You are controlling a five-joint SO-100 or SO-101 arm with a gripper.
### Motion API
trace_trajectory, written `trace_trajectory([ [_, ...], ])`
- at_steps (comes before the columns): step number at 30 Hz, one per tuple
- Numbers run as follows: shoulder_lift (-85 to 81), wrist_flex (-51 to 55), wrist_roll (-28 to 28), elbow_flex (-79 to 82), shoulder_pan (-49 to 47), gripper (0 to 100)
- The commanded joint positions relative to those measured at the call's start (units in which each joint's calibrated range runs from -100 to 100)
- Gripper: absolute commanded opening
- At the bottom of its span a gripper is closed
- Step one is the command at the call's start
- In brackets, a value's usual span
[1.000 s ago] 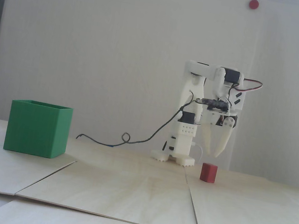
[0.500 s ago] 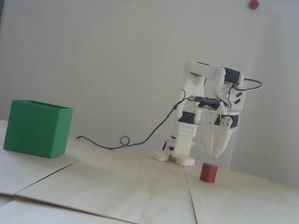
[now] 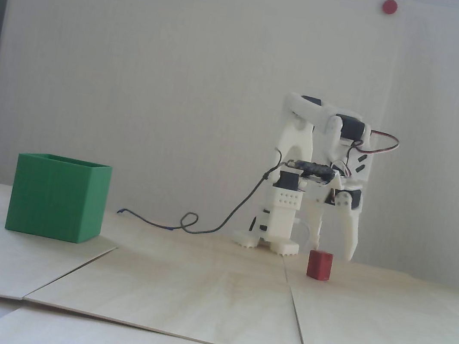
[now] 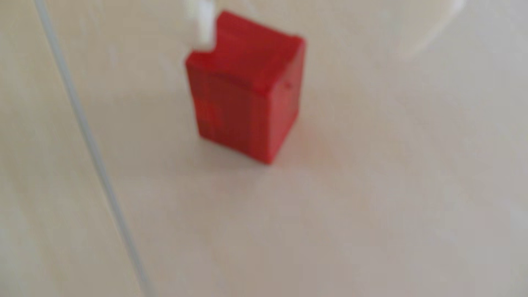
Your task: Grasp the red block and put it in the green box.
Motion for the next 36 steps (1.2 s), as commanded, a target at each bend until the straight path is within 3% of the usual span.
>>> trace_trajectory([
  [1, -0.3, -3.9, -0.4, 1.9, 0.6, 24],
  [16, -0.9, -6.0, -0.3, 4.2, -0.2, 23],
  [19, -1.1, -5.8, -0.3, 4.0, 0.2, 19],
  [36, -1.0, 6.5, -1.6, -6.5, 3.1, 16],
])
